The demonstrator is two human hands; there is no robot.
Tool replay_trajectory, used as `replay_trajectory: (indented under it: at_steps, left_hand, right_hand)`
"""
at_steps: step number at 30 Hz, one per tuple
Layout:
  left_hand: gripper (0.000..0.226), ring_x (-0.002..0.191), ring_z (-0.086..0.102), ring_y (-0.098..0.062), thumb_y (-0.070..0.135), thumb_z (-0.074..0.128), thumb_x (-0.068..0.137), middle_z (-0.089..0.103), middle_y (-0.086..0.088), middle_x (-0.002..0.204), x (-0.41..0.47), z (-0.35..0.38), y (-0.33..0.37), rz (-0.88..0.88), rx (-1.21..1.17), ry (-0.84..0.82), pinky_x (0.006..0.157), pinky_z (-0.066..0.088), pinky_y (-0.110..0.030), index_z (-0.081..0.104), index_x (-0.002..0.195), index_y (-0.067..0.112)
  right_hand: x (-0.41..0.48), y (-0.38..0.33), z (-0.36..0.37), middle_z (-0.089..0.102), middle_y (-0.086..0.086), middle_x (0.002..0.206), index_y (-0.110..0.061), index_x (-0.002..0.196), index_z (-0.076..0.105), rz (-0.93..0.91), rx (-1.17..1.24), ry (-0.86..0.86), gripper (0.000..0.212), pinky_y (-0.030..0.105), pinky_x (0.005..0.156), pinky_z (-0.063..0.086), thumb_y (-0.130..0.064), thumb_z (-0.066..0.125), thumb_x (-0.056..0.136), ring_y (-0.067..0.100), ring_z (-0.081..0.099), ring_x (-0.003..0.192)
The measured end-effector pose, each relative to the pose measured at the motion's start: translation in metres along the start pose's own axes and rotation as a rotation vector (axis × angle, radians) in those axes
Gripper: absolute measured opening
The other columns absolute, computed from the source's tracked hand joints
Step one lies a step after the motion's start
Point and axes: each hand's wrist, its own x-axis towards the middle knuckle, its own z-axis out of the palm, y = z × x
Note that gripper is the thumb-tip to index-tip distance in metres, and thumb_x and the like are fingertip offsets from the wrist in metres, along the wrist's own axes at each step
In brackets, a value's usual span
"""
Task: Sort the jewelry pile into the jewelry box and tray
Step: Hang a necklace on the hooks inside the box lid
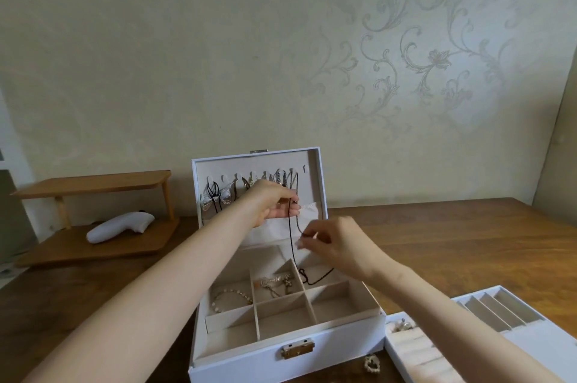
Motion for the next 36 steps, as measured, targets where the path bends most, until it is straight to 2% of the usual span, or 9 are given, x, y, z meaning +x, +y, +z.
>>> replay_trajectory:
  at_steps: [8, 12, 15, 18, 22, 27, 30, 33, 36]
  left_hand:
    - [0.026, 0.055, 0.065, -0.005, -0.009, 0.043, 0.092, 0.070, -0.001, 0.071, -0.005, -0.001, 0.003, 0.053, -0.082, -0.148, 0.054, 0.053, -0.016, 0.064, 0.102, 0.001]
    - [0.032, 0.058, 0.066, -0.005, -0.009, 0.040, 0.094, 0.071, 0.001, 0.075, -0.004, -0.006, 0.007, 0.165, 0.011, -0.132, 0.055, 0.053, -0.015, 0.063, 0.112, 0.006]
    - [0.033, 0.055, 0.064, -0.005, -0.011, 0.039, 0.093, 0.073, -0.002, 0.078, -0.007, -0.010, 0.009, 0.181, 0.093, -0.168, 0.052, 0.051, -0.015, 0.061, 0.101, 0.012]
    - [0.031, 0.061, 0.066, -0.013, -0.011, 0.042, 0.092, 0.070, -0.011, 0.094, -0.007, -0.007, 0.009, 0.214, 0.173, -0.234, 0.061, 0.056, -0.022, 0.059, 0.108, 0.010]
    - [0.025, 0.073, 0.068, -0.018, -0.007, 0.058, 0.087, 0.068, -0.010, 0.087, -0.003, -0.001, 0.004, 0.302, 0.237, -0.259, 0.080, 0.058, -0.034, 0.057, 0.105, 0.010]
    - [0.028, 0.070, 0.066, -0.011, -0.001, 0.070, 0.080, 0.067, -0.004, 0.084, -0.002, -0.005, 0.000, 0.324, 0.259, -0.257, 0.063, 0.056, -0.023, 0.057, 0.100, 0.015]
    - [0.028, 0.069, 0.062, -0.012, -0.006, 0.067, 0.081, 0.062, -0.005, 0.081, 0.002, -0.004, -0.002, 0.334, 0.302, -0.136, 0.063, 0.057, -0.022, 0.058, 0.104, 0.007]
    - [0.012, 0.062, 0.054, -0.006, 0.000, 0.066, 0.083, 0.061, 0.003, 0.073, 0.009, -0.008, 0.001, 0.461, 0.618, 0.183, 0.056, 0.044, -0.010, 0.069, 0.091, 0.008]
    - [0.006, 0.046, 0.052, -0.001, 0.001, 0.066, 0.083, 0.056, 0.006, 0.063, 0.012, -0.012, 0.005, 0.478, 0.618, 0.248, 0.050, 0.042, -0.013, 0.068, 0.082, 0.007]
  right_hand:
    - [0.034, -0.011, -0.030, 0.051, -0.007, 0.061, -0.017, 0.088, 0.072, 0.039, -0.229, -0.041, 0.023, 0.028, 0.059, 0.035, -0.033, 0.056, 0.094, 0.011, 0.041, 0.057]
    - [0.058, -0.005, -0.034, 0.047, -0.002, 0.049, -0.005, 0.073, 0.066, 0.139, 0.087, 0.029, 0.021, 0.013, 0.043, 0.028, -0.018, 0.064, 0.089, 0.003, 0.037, 0.036]
    - [0.072, 0.002, -0.035, 0.056, -0.001, 0.048, -0.005, 0.085, 0.068, 0.232, 0.319, 0.130, 0.008, 0.016, 0.043, 0.030, -0.012, 0.065, 0.088, 0.004, 0.039, 0.037]
    - [0.086, 0.006, -0.028, 0.056, 0.002, 0.051, -0.008, 0.070, 0.067, 0.362, 0.313, 0.117, 0.026, 0.021, 0.044, 0.033, -0.027, 0.067, 0.088, 0.011, 0.039, 0.042]
    - [0.095, 0.010, -0.014, 0.046, 0.000, 0.044, -0.010, 0.056, 0.056, 0.438, 0.315, 0.079, 0.038, 0.019, 0.041, 0.028, -0.034, 0.081, 0.072, 0.007, 0.036, 0.037]
    - [0.097, 0.015, -0.017, 0.044, -0.009, 0.036, -0.008, 0.062, 0.061, 0.378, 0.478, 0.064, 0.025, 0.018, 0.041, 0.031, -0.016, 0.072, 0.083, 0.005, 0.038, 0.035]
    - [0.100, 0.013, -0.022, 0.048, -0.003, 0.045, -0.010, 0.062, 0.062, 0.377, 0.481, 0.073, 0.025, 0.016, 0.038, 0.030, -0.015, 0.070, 0.085, 0.005, 0.035, 0.035]
    - [0.101, 0.018, -0.025, 0.054, 0.005, 0.055, -0.011, 0.062, 0.063, 0.417, 0.455, 0.093, 0.024, 0.015, 0.037, 0.029, -0.015, 0.071, 0.084, 0.010, 0.034, 0.042]
    - [0.103, 0.025, -0.024, 0.058, 0.008, 0.061, -0.001, 0.079, 0.069, 0.495, 0.468, 0.103, 0.013, 0.013, 0.035, 0.030, -0.013, 0.072, 0.083, 0.005, 0.035, 0.036]
